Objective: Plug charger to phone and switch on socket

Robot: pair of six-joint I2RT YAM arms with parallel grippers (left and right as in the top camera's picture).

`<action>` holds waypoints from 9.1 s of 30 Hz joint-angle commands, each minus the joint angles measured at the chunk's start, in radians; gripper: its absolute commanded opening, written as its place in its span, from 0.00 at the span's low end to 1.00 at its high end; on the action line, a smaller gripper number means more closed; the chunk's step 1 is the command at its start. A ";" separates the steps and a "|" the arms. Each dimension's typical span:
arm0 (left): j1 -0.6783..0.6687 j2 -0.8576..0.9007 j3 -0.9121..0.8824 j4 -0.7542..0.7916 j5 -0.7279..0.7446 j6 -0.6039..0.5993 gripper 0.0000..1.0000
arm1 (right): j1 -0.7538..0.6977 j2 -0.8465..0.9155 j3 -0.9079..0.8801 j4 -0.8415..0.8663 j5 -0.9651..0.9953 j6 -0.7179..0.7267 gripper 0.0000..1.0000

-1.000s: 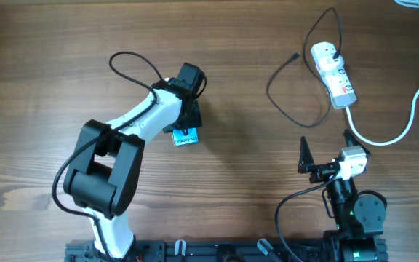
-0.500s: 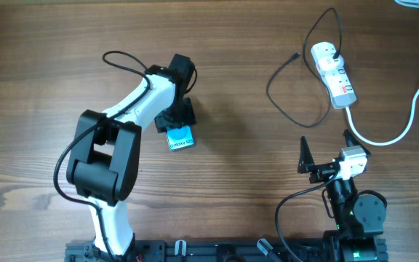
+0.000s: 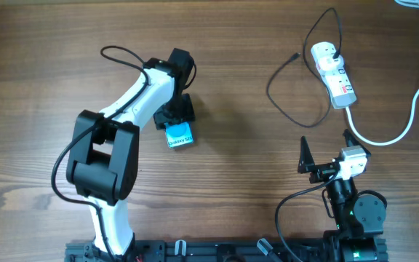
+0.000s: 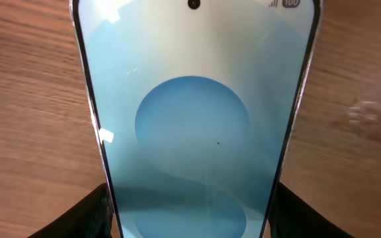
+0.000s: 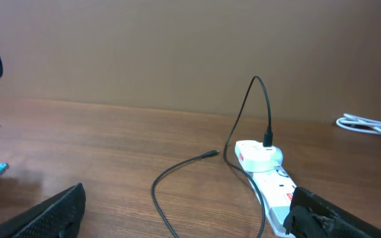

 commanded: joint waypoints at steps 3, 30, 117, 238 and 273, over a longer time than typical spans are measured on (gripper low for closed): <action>0.004 -0.124 0.133 -0.096 -0.007 -0.017 0.52 | 0.006 -0.007 -0.001 0.006 0.006 -0.017 1.00; 0.004 -0.265 0.230 -0.121 0.253 -0.367 0.53 | 0.006 -0.007 -0.001 0.011 -0.044 0.069 1.00; -0.203 -0.265 0.229 0.039 0.423 -0.526 0.55 | 0.423 1.407 0.399 1.009 -0.231 0.873 0.32; 0.177 -0.448 -0.208 0.424 0.896 -0.222 0.04 | 0.348 1.407 0.399 0.645 -0.385 1.618 0.68; 0.191 -0.362 -0.208 0.260 0.929 0.063 0.04 | 0.196 1.681 1.112 -0.092 0.338 0.634 0.72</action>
